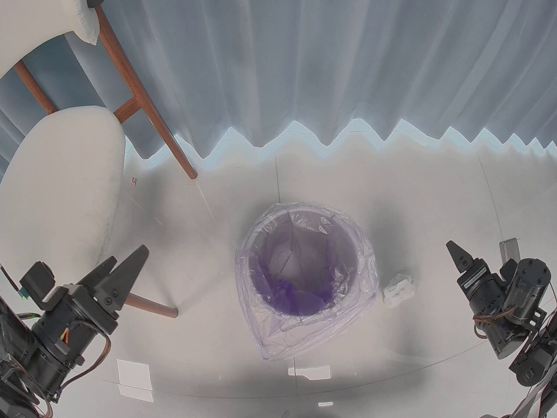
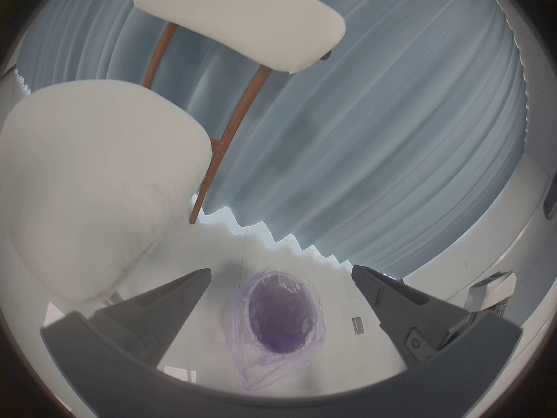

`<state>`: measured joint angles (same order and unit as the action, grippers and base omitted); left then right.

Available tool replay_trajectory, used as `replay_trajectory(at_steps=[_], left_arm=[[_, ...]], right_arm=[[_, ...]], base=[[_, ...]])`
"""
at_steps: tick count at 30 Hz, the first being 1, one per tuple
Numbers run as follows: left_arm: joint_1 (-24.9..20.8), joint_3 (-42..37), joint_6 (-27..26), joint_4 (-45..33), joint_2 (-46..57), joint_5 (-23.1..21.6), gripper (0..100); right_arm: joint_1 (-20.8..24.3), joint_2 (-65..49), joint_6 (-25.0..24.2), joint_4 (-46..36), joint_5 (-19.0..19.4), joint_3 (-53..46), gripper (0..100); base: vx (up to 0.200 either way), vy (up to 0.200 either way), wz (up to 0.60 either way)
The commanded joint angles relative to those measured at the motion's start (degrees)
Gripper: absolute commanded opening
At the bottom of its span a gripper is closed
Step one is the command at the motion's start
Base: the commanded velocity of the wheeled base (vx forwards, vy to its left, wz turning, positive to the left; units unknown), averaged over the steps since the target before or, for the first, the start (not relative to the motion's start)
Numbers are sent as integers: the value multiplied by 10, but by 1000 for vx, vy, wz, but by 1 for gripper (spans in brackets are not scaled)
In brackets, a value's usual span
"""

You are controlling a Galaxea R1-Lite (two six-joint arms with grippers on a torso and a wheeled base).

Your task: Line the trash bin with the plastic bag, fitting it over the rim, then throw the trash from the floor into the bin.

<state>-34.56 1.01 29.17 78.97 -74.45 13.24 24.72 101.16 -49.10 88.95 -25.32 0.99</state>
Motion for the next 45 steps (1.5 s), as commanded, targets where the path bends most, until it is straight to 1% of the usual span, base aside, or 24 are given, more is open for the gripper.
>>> replay_trajectory(at_steps=[1,3,5,6,8,10,13,14,15,16,17,19,22,23,25,26,28,30,32,38,40,42,44,45], left_arm=[[35,-10,-21,-70,113,-36,100],[34,-10,-42,-100,135,-39,100],[35,-10,-54,-117,147,-46,100],[35,-10,-57,-133,156,-59,100],[36,-10,-59,-144,162,-71,100],[37,-10,-75,-167,175,-91,100],[36,-10,-99,-223,209,-104,100],[35,-10,-100,-230,214,-106,100],[31,-10,-102,-271,236,-119,100],[31,-10,-102,-284,243,-124,100],[32,-9,-105,-331,266,-141,100],[32,-4,-112,-377,295,-161,100],[31,29,-117,-486,343,-197,100],[32,36,-116,-507,347,-201,100],[34,62,-117,-578,358,-211,100],[34,65,-117,-584,359,-211,100],[29,90,-117,-631,364,-212,100],[30,97,-119,-646,363,-211,100],[30,98,-119,-650,361,-212,100],[32,101,-120,-646,347,-204,100],[34,102,-119,-646,340,-183,100],[39,105,-118,-647,340,-140,100],[49,107,-116,-654,345,-78,100],[56,107,-114,-658,348,-65,100]], right_arm=[[-27,-38,44,10,-3,-10,100],[-26,-54,68,10,1,-10,100],[-25,-62,81,10,14,-10,100],[-26,-65,88,10,27,-10,100],[-27,-65,88,10,30,-10,100],[-27,-64,88,10,34,-10,100],[-27,-64,91,9,70,-10,100],[-27,-64,92,9,75,-10,100],[-27,-62,96,9,101,-10,100],[-27,-62,99,9,108,-10,100],[-27,-59,107,8,134,-10,100],[-27,-54,120,8,164,-10,100],[-28,-32,154,10,223,-10,100],[-28,-27,159,10,231,-10,100],[-28,-5,172,10,258,-6,100],[-28,-3,173,10,261,-5,100],[-28,21,176,10,280,10,100],[-30,39,176,10,285,23,100],[-32,59,176,10,287,37,100],[-31,95,187,9,294,72,100],[-31,114,189,9,294,95,100],[-31,123,190,7,294,114,100],[-31,124,185,-3,294,140,100],[-31,123,183,-12,294,147,100]], base=[[0,0,0],[0,0,0],[0,0,0],[0,0,0],[0,0,0],[0,0,0],[0,0,0],[0,0,0],[0,0,0],[0,0,0],[0,0,0],[0,0,0],[0,0,0],[0,0,0],[0,0,0],[0,0,0],[0,0,0],[0,0,0],[0,0,0],[200,0,0],[0,0,0],[0,0,0],[0,0,0],[0,0,0]])
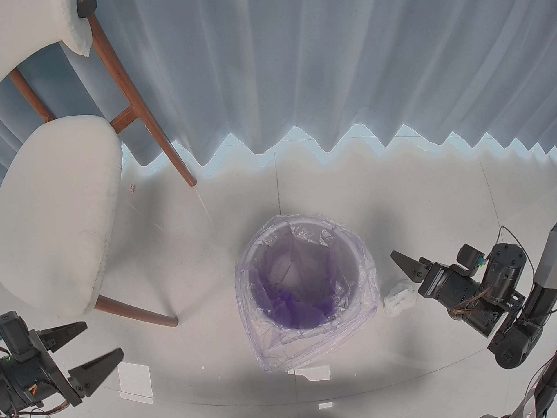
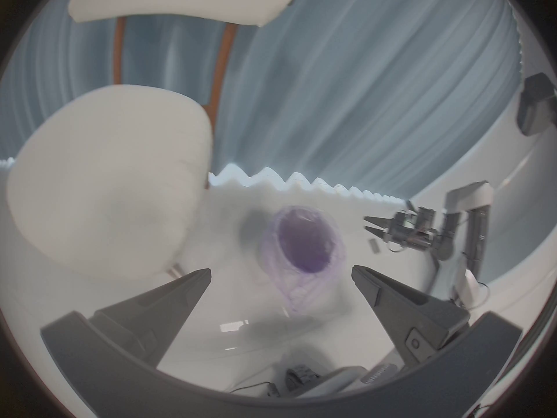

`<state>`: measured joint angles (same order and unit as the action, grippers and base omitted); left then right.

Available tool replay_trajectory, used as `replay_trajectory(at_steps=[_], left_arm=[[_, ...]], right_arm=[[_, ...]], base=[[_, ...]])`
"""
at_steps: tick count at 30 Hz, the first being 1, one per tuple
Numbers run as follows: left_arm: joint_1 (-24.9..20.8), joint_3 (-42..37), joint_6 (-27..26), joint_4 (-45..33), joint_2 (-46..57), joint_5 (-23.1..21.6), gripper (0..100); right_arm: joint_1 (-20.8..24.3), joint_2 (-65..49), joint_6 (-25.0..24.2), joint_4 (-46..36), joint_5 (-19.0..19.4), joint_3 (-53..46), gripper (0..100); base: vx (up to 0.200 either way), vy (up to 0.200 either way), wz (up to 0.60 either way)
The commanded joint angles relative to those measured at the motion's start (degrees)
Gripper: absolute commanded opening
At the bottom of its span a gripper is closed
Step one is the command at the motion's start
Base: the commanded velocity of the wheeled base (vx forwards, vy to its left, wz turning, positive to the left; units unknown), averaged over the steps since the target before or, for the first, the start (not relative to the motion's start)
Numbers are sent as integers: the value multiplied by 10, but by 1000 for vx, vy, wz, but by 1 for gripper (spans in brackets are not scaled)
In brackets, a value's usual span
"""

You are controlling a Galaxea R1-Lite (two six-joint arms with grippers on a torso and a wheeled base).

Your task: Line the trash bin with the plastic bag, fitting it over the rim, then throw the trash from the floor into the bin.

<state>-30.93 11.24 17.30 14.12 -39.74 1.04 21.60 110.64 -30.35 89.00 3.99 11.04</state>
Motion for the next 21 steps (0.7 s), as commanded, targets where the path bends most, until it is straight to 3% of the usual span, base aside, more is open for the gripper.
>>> replay_trajectory(at_steps=[1,6,13,17,20,21], left_arm=[[51,4,7,-23,19,70,100],[173,1,7,-74,96,69,100],[279,-43,-19,-118,184,73,100],[357,-72,-33,-137,243,70,100],[386,-99,-55,-135,304,55,100],[382,-99,-72,-132,351,12,100]], right_arm=[[-2,25,-9,-42,1,57,100],[-13,19,1,-81,7,90,100],[-38,59,39,-139,13,159,100],[-45,59,60,-180,43,198,100],[-43,59,71,-201,47,211,100],[-38,62,77,-202,47,216,100]], base=[[0,0,0],[0,0,0],[0,0,0],[0,0,0],[0,0,0],[0,0,0]])
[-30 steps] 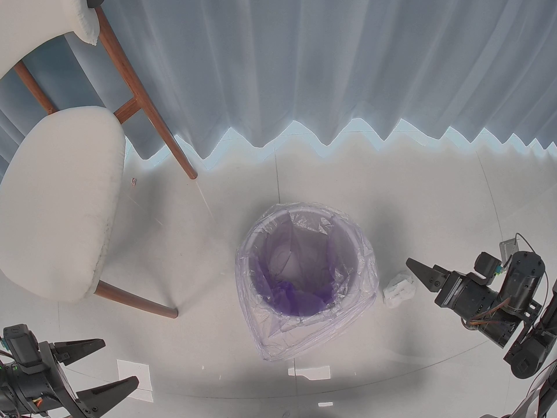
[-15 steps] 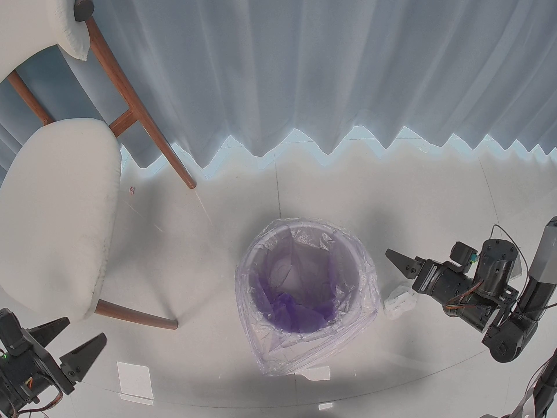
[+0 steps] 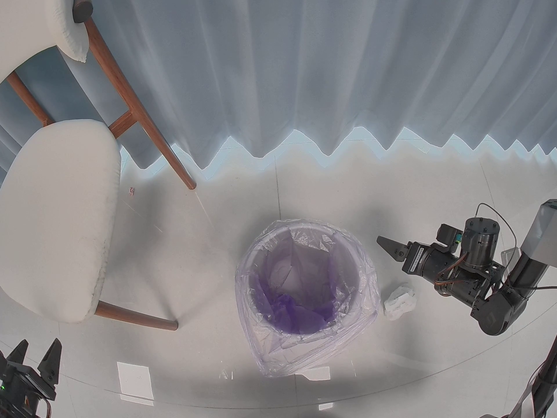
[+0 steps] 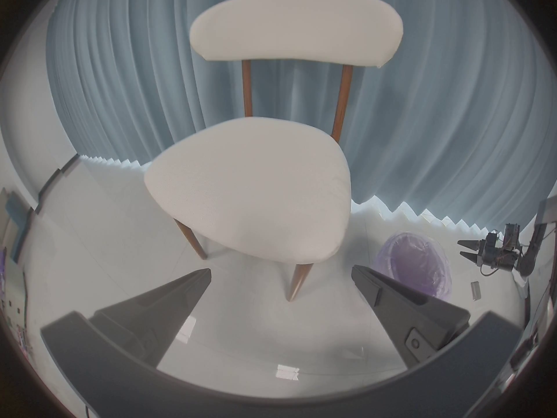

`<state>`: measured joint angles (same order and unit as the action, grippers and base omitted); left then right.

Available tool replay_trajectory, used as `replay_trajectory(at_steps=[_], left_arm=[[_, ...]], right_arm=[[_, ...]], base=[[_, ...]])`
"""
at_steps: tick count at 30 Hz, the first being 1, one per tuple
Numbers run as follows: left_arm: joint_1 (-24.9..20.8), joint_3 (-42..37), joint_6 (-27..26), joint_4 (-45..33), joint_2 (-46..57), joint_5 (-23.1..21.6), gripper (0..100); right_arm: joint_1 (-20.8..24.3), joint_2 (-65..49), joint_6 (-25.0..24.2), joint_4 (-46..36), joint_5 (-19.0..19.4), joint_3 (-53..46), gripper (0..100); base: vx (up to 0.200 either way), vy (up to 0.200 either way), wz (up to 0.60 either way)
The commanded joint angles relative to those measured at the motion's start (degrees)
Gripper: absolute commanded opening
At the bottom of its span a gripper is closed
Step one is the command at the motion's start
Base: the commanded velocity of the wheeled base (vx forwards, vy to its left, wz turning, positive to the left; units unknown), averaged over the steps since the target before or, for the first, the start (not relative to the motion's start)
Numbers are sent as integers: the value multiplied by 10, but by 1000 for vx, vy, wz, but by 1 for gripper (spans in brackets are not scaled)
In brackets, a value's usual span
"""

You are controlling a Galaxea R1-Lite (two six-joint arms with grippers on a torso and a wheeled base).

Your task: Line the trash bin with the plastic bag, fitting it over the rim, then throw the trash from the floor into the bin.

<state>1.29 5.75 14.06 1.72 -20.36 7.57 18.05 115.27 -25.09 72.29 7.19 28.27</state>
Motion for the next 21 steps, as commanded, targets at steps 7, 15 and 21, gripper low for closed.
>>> replay_trajectory(at_steps=[7,15,21], left_arm=[[61,-58,-186,8,153,-121,100],[65,-56,-133,-23,149,-68,100],[-43,-56,-133,-22,155,-71,100]], right_arm=[[-6,36,113,-28,33,45,100],[-15,69,188,29,61,35,100],[8,84,188,42,60,14,100]], base=[[0,0,0],[0,0,0],[0,0,0]])
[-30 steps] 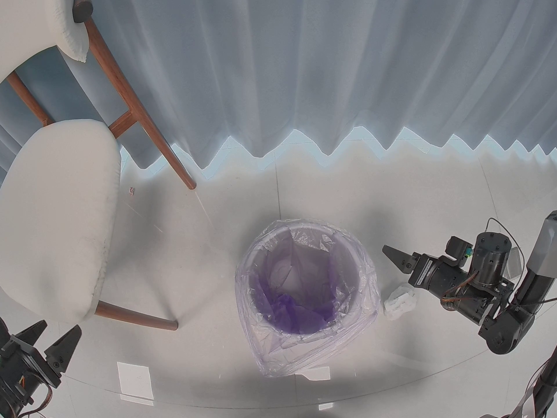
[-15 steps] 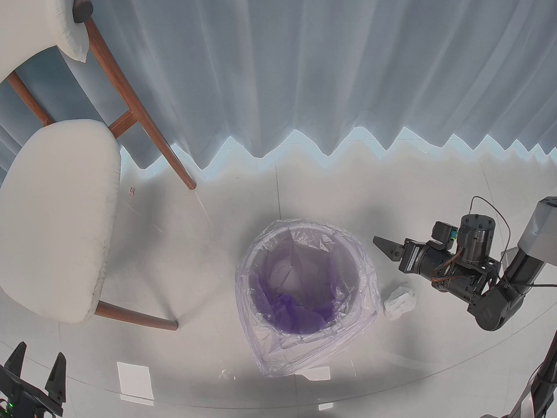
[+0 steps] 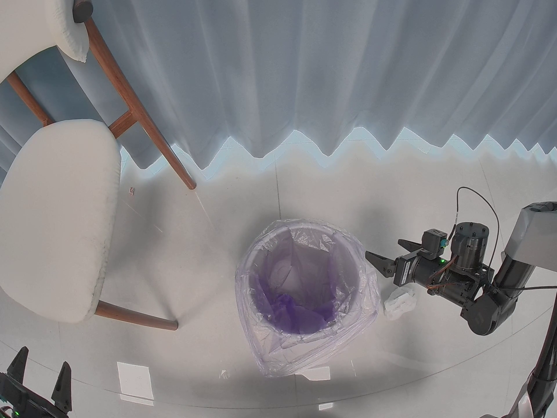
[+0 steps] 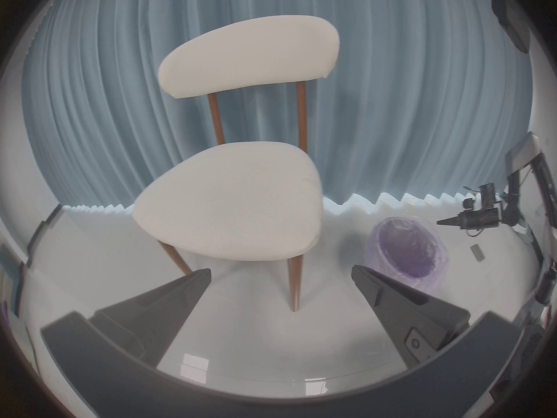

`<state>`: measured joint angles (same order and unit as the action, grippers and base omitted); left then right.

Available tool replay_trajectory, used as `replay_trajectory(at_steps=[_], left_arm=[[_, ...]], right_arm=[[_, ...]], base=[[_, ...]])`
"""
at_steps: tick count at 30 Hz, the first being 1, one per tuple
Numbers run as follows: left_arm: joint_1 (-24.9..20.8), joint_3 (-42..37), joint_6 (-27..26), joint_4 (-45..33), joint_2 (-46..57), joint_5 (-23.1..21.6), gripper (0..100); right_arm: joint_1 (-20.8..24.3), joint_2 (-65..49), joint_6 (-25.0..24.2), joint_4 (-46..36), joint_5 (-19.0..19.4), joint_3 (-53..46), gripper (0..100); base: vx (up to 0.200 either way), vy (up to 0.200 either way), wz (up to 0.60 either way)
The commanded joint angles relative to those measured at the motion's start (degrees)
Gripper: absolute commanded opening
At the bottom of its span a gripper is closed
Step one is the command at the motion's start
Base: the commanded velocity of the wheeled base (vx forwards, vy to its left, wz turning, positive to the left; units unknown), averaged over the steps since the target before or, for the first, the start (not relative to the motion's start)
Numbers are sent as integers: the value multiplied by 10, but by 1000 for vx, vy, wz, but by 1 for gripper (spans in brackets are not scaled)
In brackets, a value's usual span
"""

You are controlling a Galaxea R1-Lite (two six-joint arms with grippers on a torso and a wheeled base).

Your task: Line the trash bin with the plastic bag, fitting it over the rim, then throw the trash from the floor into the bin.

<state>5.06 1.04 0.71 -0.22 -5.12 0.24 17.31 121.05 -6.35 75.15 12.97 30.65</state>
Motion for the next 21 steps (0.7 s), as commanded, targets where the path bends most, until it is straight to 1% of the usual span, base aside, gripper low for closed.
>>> replay_trajectory(at_steps=[1,6,19,20,21], left_arm=[[-76,-9,1,-1,5,2,100],[-71,-9,1,-1,12,2,100],[-71,-9,1,-1,12,2,100],[-71,-9,1,-1,12,2,100],[-71,-9,1,-1,12,2,100]], right_arm=[[20,29,0,20,2,-9,100],[24,51,0,40,0,2,100],[23,65,-2,43,0,20,100],[23,65,-2,43,0,20,0],[23,69,-3,45,0,28,0]], base=[[0,0,0],[0,0,0],[0,0,0],[0,0,0],[0,0,0]])
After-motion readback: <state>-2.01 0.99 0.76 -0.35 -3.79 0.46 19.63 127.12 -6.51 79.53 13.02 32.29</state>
